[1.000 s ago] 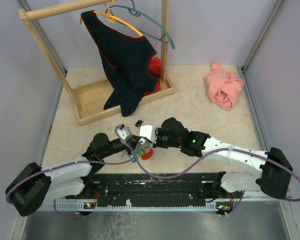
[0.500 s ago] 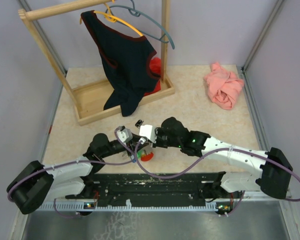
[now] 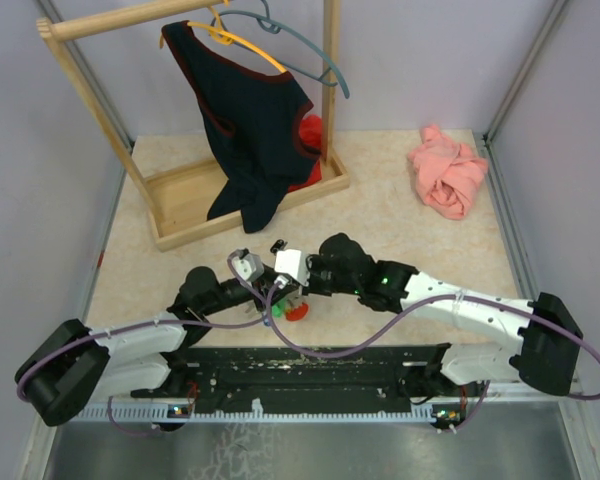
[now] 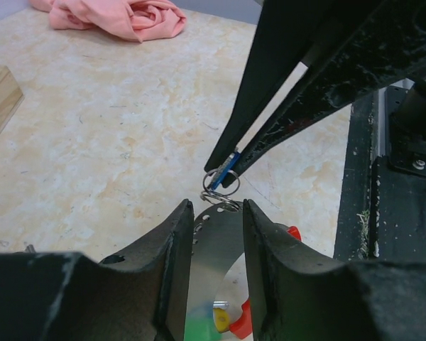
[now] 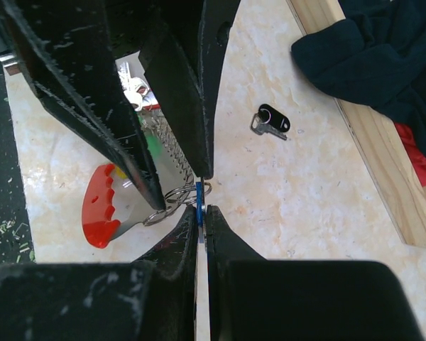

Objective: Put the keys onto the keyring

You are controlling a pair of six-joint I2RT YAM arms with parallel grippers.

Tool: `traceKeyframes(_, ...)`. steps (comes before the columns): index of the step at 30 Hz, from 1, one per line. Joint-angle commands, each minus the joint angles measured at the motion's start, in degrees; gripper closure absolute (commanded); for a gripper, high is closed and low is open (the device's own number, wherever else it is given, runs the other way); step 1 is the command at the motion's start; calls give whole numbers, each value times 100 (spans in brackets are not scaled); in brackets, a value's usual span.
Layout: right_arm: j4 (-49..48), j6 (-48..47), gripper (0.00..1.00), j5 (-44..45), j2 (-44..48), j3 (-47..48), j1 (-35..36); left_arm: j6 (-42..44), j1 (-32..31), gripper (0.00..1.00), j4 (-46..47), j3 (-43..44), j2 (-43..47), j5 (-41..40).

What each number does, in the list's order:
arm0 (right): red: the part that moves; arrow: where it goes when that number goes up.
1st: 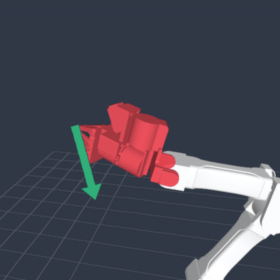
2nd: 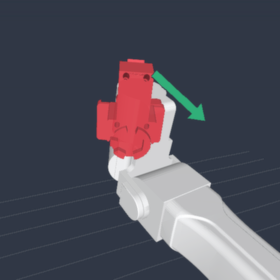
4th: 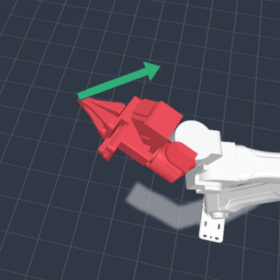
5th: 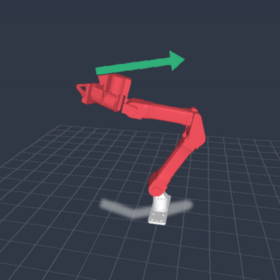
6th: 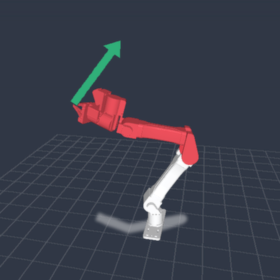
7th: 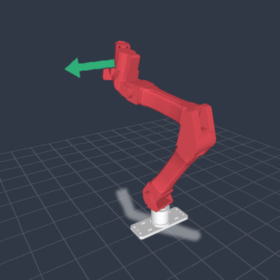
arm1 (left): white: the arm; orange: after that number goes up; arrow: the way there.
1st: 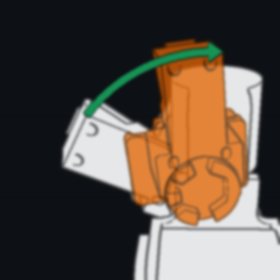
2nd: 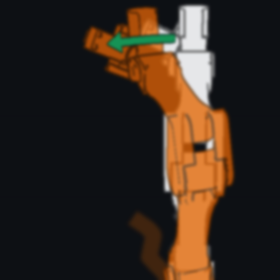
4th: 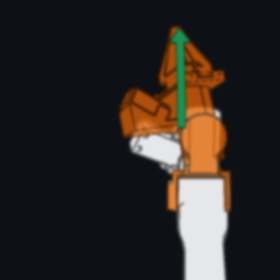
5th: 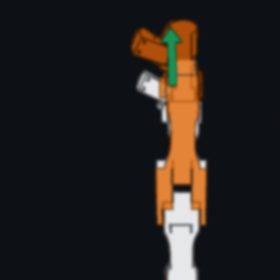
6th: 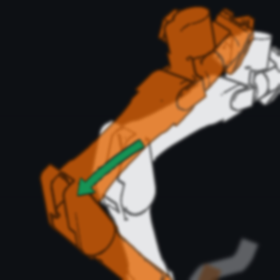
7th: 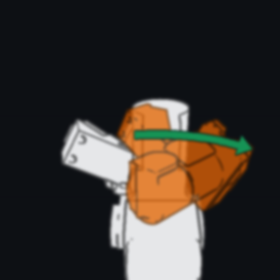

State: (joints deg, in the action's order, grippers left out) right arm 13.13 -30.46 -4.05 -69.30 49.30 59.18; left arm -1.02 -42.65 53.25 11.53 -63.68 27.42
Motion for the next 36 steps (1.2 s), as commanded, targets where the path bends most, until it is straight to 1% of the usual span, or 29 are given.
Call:
traceKeyframes(1,-271,5,100,-59,14,372,117,-169,-6,61,227,55,-22,-332)
traceKeyframes(6,-244,18,100,-39,-9,404,167,-298,-4,62,218,86,-63,-411)
traceKeyframes(8,-217,19,100,-30,-15,430,192,-309,-6,65,223,86,-66,-423)
traceKeyframes(12,-173,16,100,14,20,450,200,-271,-6,73,201,40,-28,-508)
traceKeyframes(13,-153,15,100,23,28,451,207,-245,-6,76,200,28,-9,-497)
traceKeyframes(17,-22,17,100,181,71,437,208,-113,-6,94,205,-9,52,-494)
traceKeyframes(19,15,15,100,328,126,386,209,-18,-6,99,211,-34,77,-484)
traceKeyframes(26,175,48,100,819,345,143,200,263,-6,99,209,-178,223,-484)
traceKeyframes(36,261,140,100,756,250,-25,147,227,1,99,357,-230,318,-502)
